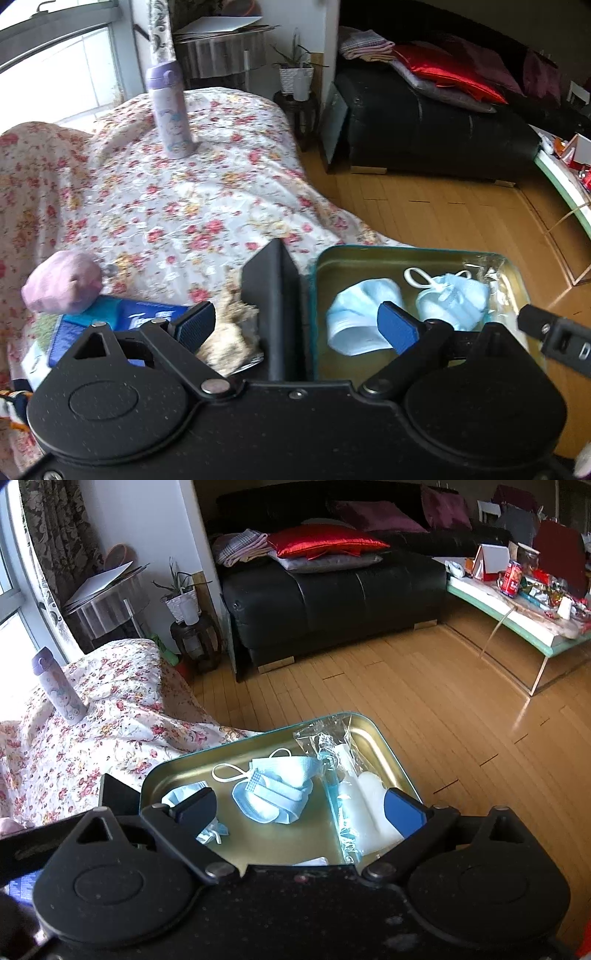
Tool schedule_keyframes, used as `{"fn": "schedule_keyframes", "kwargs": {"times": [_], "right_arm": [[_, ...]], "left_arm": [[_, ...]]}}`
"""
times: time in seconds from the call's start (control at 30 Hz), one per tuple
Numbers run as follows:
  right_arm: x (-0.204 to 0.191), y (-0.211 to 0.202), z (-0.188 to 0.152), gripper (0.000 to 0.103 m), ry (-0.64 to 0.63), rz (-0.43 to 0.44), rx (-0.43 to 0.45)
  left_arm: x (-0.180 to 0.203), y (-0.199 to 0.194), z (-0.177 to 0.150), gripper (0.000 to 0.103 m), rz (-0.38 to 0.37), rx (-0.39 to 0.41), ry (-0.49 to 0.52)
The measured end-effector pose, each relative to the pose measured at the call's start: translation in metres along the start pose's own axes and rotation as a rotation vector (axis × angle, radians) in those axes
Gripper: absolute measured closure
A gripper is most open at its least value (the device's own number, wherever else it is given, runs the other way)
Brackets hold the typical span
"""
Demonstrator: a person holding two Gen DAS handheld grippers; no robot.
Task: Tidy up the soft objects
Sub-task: 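Release the tissue packet into the tray with the right gripper while the left gripper returns to the socks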
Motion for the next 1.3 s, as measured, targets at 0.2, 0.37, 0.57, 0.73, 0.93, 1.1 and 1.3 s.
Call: {"fn": "schedule_keyframes", "kwargs": {"times": [0.2, 0.37, 0.57, 0.73, 0.93, 1.1, 1.3], "right_arm": [[-0.003, 0.002, -0.002, 0.005, -0.017, -0.014, -0.004], [-0.003, 0.001, -0.002, 0.004, -0.027, -0.019, -0.005], [-0.006, 0.0, -0.004, 0.004, -0.053, -0.039, 0.001], [-0.013, 0.0, -0.007, 0.004, -0.095, -0.068, 0.008], [-0.027, -0.002, -0.014, 0.003, -0.168, -0.1, 0.029], [-0.037, 0.001, -0.018, 0.002, -0.229, -0.123, 0.029], [-0.046, 0.005, -0.023, 0.002, -0.267, -0.145, 0.026]], "left_arm": [[-0.035, -0.006, -0.007, 0.011, 0.045, -0.009, -0.026], [-0.073, -0.015, -0.016, 0.01, 0.097, -0.008, -0.05], [-0.123, -0.027, -0.026, 0.01, 0.162, -0.012, -0.113], [-0.167, -0.035, -0.038, 0.01, 0.214, -0.013, -0.175], [-0.224, -0.039, -0.058, 0.01, 0.278, -0.046, -0.264], [-0.267, -0.035, -0.075, 0.01, 0.312, -0.084, -0.363], [-0.295, -0.018, -0.09, 0.01, 0.305, -0.139, -0.432]]}}
Point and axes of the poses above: each gripper's, at about its wrist camera, not at the fingertips, and y roughly the way its jaws point, x to its right, z to its top, the point moved 4 cm from there along y, roughly the way its jaws point, and after that the axes turned 7 degrees about -x, right-handed, at the moved point
